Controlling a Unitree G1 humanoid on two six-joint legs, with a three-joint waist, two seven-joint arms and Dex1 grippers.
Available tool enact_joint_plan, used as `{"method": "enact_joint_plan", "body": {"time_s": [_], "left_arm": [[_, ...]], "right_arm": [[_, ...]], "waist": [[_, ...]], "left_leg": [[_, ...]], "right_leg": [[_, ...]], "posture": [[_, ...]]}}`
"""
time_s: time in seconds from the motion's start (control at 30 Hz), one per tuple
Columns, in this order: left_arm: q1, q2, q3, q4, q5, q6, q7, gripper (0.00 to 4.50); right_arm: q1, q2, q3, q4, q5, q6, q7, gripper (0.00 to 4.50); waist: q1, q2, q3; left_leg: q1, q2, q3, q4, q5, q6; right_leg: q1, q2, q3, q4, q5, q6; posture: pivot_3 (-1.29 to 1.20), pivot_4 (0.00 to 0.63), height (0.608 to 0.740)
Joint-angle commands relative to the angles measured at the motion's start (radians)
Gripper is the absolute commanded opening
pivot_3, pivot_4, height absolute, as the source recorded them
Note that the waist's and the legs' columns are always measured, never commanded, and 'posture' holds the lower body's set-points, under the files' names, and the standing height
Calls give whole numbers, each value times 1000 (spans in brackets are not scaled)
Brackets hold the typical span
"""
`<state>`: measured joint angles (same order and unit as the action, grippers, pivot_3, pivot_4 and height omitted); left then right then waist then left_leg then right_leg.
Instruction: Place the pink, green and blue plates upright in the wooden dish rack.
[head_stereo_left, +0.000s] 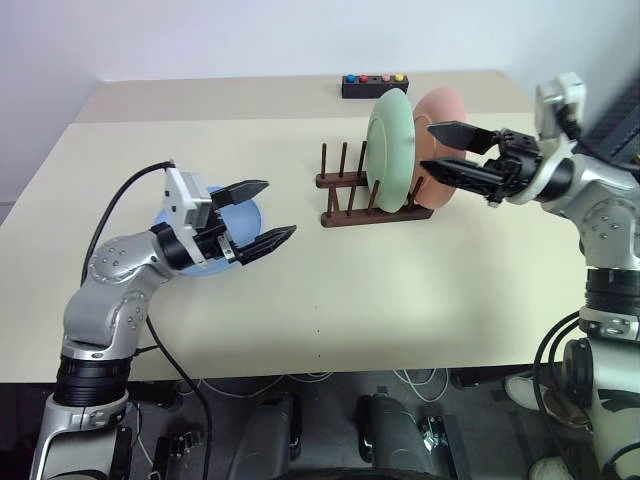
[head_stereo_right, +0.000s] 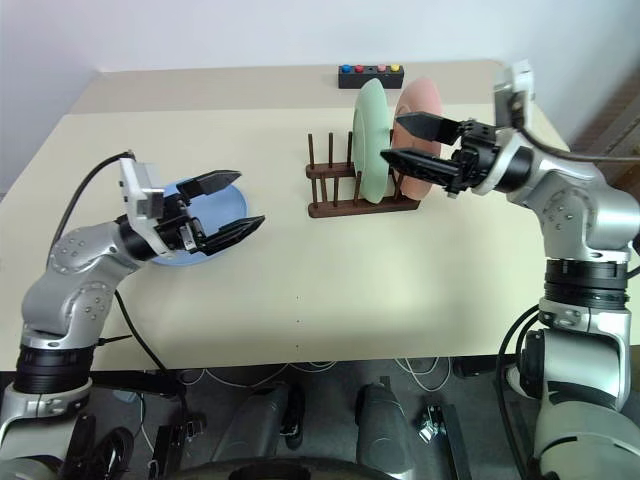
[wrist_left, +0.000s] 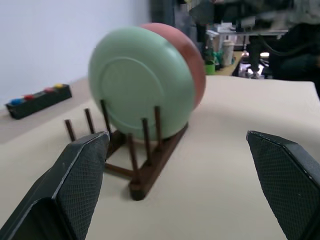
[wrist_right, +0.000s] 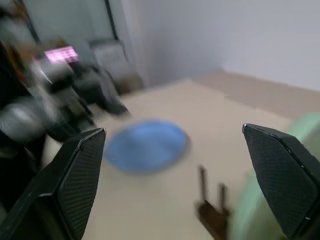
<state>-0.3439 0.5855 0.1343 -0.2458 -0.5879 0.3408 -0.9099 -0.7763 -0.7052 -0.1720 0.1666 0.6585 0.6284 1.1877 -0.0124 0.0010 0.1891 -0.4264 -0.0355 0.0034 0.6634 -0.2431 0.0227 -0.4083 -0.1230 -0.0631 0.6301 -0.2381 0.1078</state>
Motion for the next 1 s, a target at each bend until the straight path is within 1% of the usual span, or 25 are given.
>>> {"method": "enact_joint_plan", "body": {"time_s": [0.03, 0.13, 0.23, 0.3, 0.37, 0.43, 0.53, 0.67, 0.8, 0.9, 1.0], "left_arm": [[14, 29, 82, -40, -71, 32, 8, 4500], [29, 46, 142, -36, -100, 53, 33, 4500], [36, 60, 223, 8, -124, 70, 77, 4500], [21, 70, 260, 36, -144, 112, 120, 4500], [10, 99, 282, 69, -152, 185, 171, 4500], [39, 169, 273, 111, -54, 179, 187, 4500], [68, 238, 302, 152, -33, 194, 173, 4500], [96, 292, 370, 191, -22, 186, 164, 4500], [137, 322, 401, 251, 33, 191, 212, 4500], [156, 337, 403, 294, 87, 196, 263, 4500], [147, 332, 412, 324, 102, 194, 287, 4500]], "right_arm": [[-86, 8, -48, -33, 75, 34, -4, 4482], [-82, 21, -52, -79, 139, 87, 9, 4482], [-48, 59, -24, -193, 155, 52, 11, 4482], [-53, 78, 17, -247, 113, 20, -15, 4482], [-28, 60, 114, -305, 8, -69, 22, 4482], [7, 24, 234, -318, -171, -265, 82, 4482], [24, -4, 282, -314, -197, -318, 161, 4482], [1, 25, 222, -262, -84, -247, 180, 4482], [-3, 35, 183, -227, 8, -132, 171, 4482], [-27, 33, 173, -201, 86, 42, 133, 4482], [-45, 34, 167, -182, 111, 126, 97, 4482]], "waist": [[1, 0, 0], [4, 0, 1], [4, -1, 0], [3, -1, 0], [2, -1, 0], [3, -1, 0], [1, -2, 1], [2, -5, 3], [2, -5, 3], [2, -4, 3], [3, -5, 3]], "left_leg": [[0, 0, 0, 0, 0, 0], [-1, 0, -1, 0, 0, 0], [-1, 0, -1, -1, 0, 0], [0, 0, -1, -1, 0, 0], [0, 0, -1, -1, 0, 0], [0, 0, -1, -1, 0, 0], [0, -1, -1, -1, 0, -1], [0, 0, -1, -1, 0, -1], [0, 0, -1, -1, -1, -3], [0, 0, -1, -3, -2, -4], [-1, 0, -1, -4, -2, -5]], "right_leg": [[0, 0, 0, 0, 0, 0], [-1, 0, 0, 0, 0, 0], [0, -1, 1, -1, 0, 0], [0, -1, 1, -1, 0, 0], [-1, -1, 1, -1, 0, 0], [-1, 0, 0, -1, 0, 0], [-1, 0, 0, -1, 0, 0], [-1, 0, 0, -1, 0, 0], [-5, -3, 0, -1, 0, 0], [-6, -5, 0, -1, 0, -1], [-7, -6, 0, -1, 1, -2]], "posture": [[0, 150, 735], [0, 150, 735], [0, 150, 735], [0, 150, 735], [0, 150, 735], [0, 150, 735], [0, 150, 735], [0, 150, 735], [0, 150, 735], [0, 150, 735], [0, 150, 735]]}}
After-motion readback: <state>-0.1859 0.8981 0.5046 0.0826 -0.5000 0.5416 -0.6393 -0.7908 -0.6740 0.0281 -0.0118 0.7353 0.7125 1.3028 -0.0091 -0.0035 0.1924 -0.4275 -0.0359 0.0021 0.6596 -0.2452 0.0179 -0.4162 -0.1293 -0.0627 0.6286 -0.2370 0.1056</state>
